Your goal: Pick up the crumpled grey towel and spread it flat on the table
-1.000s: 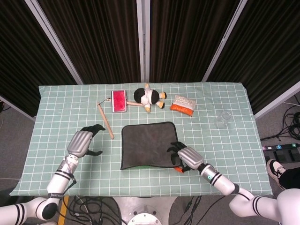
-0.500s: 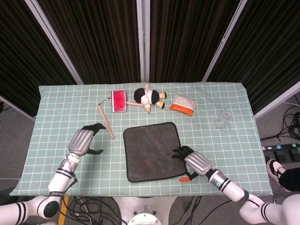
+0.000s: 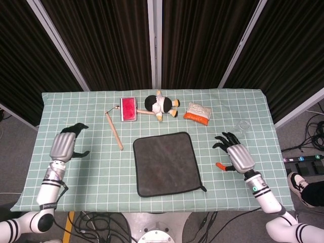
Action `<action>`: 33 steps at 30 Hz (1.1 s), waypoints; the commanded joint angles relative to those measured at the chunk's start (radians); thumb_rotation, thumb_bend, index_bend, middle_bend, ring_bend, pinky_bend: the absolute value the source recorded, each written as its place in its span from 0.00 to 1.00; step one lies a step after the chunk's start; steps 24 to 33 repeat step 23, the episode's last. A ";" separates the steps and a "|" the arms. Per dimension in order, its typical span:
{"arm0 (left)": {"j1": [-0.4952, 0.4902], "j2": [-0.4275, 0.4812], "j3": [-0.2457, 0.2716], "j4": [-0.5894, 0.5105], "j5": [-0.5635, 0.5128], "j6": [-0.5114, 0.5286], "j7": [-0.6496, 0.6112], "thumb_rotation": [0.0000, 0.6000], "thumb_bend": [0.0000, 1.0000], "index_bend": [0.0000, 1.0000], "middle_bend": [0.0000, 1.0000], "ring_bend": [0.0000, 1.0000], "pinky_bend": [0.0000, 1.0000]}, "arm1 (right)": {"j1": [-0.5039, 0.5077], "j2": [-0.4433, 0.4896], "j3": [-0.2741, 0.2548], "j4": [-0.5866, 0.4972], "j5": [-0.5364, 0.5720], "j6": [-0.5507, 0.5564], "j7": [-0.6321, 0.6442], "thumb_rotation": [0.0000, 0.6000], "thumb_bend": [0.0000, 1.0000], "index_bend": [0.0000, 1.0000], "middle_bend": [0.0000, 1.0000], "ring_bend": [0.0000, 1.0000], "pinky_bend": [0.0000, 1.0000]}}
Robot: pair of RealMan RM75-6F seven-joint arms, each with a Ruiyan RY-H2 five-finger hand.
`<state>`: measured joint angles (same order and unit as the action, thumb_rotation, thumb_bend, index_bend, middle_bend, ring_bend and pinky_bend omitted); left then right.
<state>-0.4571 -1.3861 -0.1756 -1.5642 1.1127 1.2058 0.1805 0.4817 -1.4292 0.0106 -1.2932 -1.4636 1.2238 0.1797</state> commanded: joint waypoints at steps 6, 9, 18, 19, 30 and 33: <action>0.088 0.040 0.067 0.044 0.072 0.101 0.010 1.00 0.01 0.30 0.30 0.26 0.24 | -0.127 0.138 0.065 -0.140 0.126 0.107 -0.115 1.00 0.12 0.29 0.13 0.00 0.00; 0.122 0.058 0.093 0.043 0.108 0.147 0.025 1.00 0.01 0.30 0.29 0.26 0.24 | -0.163 0.188 0.047 -0.166 0.112 0.124 -0.085 1.00 0.13 0.26 0.08 0.00 0.00; 0.237 0.091 0.135 -0.009 0.113 0.270 0.103 1.00 0.01 0.30 0.29 0.25 0.23 | -0.290 0.229 0.021 -0.172 0.100 0.235 -0.037 1.00 0.13 0.23 0.07 0.00 0.00; 0.249 0.098 0.141 -0.020 0.113 0.280 0.112 1.00 0.01 0.30 0.29 0.25 0.23 | -0.302 0.231 0.022 -0.172 0.100 0.246 -0.034 1.00 0.13 0.23 0.07 0.00 0.00; 0.285 0.116 0.153 -0.061 0.122 0.315 0.132 1.00 0.01 0.30 0.29 0.25 0.23 | -0.329 0.242 0.022 -0.182 0.096 0.262 -0.025 1.00 0.13 0.23 0.07 0.00 0.00; 0.285 0.116 0.153 -0.061 0.122 0.315 0.132 1.00 0.01 0.30 0.29 0.25 0.23 | -0.329 0.242 0.022 -0.182 0.096 0.262 -0.025 1.00 0.13 0.23 0.07 0.00 0.00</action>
